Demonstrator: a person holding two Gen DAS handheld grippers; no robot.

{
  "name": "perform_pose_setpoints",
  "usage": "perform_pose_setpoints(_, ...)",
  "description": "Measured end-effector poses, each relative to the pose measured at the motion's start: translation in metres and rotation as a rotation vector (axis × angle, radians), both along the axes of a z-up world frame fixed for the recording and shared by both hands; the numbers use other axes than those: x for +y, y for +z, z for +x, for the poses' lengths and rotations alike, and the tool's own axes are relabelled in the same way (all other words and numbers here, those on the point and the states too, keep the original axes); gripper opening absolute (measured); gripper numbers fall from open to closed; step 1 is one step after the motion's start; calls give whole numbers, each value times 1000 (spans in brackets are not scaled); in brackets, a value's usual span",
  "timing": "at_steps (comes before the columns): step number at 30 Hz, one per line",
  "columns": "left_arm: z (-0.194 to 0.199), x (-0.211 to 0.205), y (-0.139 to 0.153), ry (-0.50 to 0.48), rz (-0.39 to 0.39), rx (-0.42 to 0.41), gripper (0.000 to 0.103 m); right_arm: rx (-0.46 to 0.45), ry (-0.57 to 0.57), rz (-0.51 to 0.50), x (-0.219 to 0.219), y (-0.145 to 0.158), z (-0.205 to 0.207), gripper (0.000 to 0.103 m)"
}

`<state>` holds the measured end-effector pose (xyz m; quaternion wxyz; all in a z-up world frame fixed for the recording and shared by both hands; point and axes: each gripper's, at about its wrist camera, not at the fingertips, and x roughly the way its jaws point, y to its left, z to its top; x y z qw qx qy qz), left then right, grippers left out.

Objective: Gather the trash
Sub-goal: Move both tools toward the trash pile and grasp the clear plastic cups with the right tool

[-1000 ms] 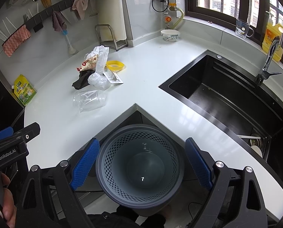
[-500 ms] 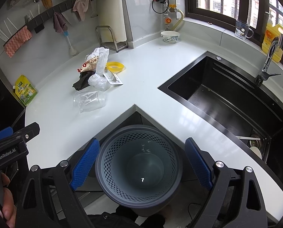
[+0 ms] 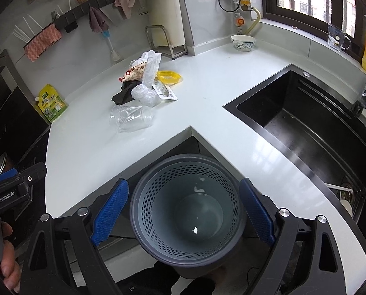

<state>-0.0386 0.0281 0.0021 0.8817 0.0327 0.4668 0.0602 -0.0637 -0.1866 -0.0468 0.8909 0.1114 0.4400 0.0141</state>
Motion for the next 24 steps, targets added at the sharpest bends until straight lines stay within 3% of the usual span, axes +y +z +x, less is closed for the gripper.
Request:
perform_pose_setpoints(8,28,38,3,22,-22,-40,97,-6,-7,-8,23,-3,31,87)
perform_pose_setpoints(16,101,67,13,-80,-17,-109,97,-23,-74,-39,64,0,83,87)
perform_pose_setpoints(24,178,94,-3,-185,3,-116,97,-15,-133,-69,109,-20,144,87)
